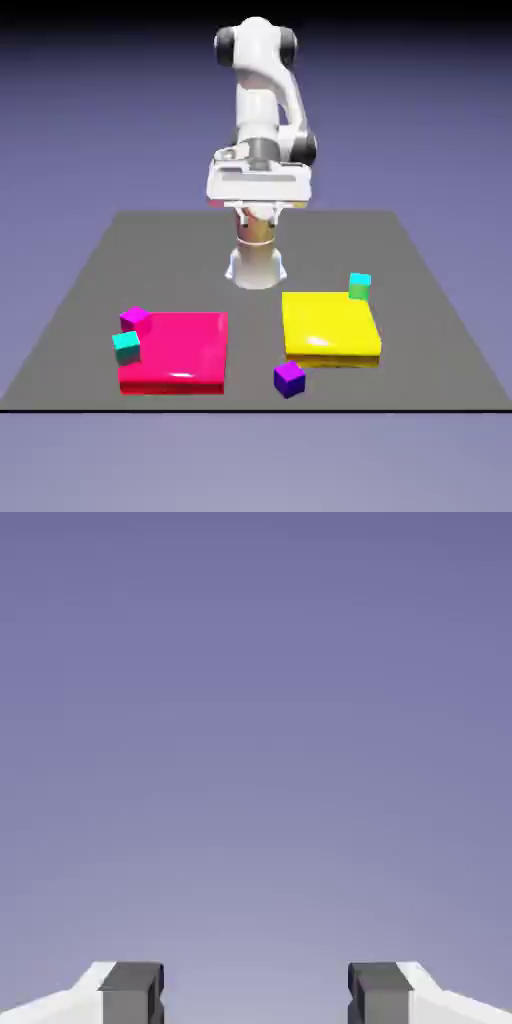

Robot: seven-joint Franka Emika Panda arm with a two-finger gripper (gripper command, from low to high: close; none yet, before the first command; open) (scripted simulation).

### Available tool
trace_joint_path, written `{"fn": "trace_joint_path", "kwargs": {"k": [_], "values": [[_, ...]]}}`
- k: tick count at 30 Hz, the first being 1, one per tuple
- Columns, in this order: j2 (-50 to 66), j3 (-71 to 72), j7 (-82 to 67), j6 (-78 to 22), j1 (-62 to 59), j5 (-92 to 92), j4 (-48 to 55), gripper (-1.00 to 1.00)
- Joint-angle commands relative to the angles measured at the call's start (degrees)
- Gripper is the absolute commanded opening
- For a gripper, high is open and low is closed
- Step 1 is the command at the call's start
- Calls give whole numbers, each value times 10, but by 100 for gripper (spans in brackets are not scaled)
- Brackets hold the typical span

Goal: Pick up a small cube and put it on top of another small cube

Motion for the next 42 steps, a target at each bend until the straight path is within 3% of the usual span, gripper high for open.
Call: {"fn": "trace_joint_path", "kwargs": {"k": [1, 26, 32, 33, 39, 42], "values": [[20, 13, 25, -10, -12, -1, 10, 0], [521, 335, 636, -259, -306, -38, 252, 0], [619, 262, 675, -173, -238, -98, 264, 0], [619, 262, 675, -173, -238, -98, 264, -100], [515, 329, 634, -263, -312, -33, 251, -100], [453, 270, 617, -302, -373, 18, 239, -100]]}}
